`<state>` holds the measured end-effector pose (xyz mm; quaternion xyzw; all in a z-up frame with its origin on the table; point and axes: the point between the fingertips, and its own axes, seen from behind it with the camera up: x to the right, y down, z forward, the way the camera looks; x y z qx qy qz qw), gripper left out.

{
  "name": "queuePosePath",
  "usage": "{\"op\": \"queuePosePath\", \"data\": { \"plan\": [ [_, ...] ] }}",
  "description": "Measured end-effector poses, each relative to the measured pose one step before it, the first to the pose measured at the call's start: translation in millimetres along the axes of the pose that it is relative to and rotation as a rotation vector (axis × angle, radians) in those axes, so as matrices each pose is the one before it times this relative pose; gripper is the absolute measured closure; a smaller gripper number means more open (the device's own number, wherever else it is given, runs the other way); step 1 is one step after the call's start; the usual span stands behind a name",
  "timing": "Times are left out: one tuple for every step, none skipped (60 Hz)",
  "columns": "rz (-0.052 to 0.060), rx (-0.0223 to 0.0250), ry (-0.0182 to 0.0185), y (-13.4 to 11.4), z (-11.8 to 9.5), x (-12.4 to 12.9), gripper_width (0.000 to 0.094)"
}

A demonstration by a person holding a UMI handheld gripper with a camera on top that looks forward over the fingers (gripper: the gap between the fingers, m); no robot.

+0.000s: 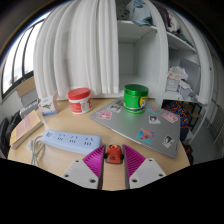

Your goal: Unplug charger

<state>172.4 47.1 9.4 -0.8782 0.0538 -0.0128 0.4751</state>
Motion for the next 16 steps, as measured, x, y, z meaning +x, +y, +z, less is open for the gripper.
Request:
{"op": "queuePosePath", "data": {
  "plan": [
    [0.0051,0.00108,-0.00489,-0.34,-0.11,-0.46,0.0621],
    [0.0021,0.00252,-0.00716,-0.42,-0.38,-0.83,0.0589],
    [0.0010,0.00202,-0.00733,-0.37,-0.23,-0.63,0.0544],
    [-0.0005,0.00263,-0.00884,-0.03,-0.75,-0.92,0.0477],
    [-0.0021,0.00196,-0.00787,-0.02,-0.96,-0.60,0.0398],
    [-0.0010,0.00312,-0.00770,-0.31,-1.15,-0.33,0.0316],
    [-0.0007,0.00449,-0.00758,-0.98,-1.43,-0.26,0.0238],
    [-0.0002,0.00636,-0.01056,-1.39,-1.70,-0.83,0.0170],
    [0.0011,0.00788,-0.01001,-1.64,-1.84,-0.51,0.0121],
    [0.0016,0.00888,-0.00893,-1.89,-2.22,-0.01,0.0097],
    [0.0018,0.00952,-0.00785,-2.02,-2.26,0.24,0.0087],
    [0.0026,0.00926,-0.00626,-1.90,-2.50,0.69,0.0089],
    [0.0029,0.00820,-0.00464,-1.85,-2.48,1.22,0.0089],
    [0.0021,0.00703,-0.00309,-1.62,-2.45,1.46,0.0092],
    [0.0010,0.00559,-0.00136,-1.25,-2.67,1.96,0.0094],
    [-0.0004,0.00516,0.00040,-1.28,-2.62,2.65,0.0096]
  ]
}}
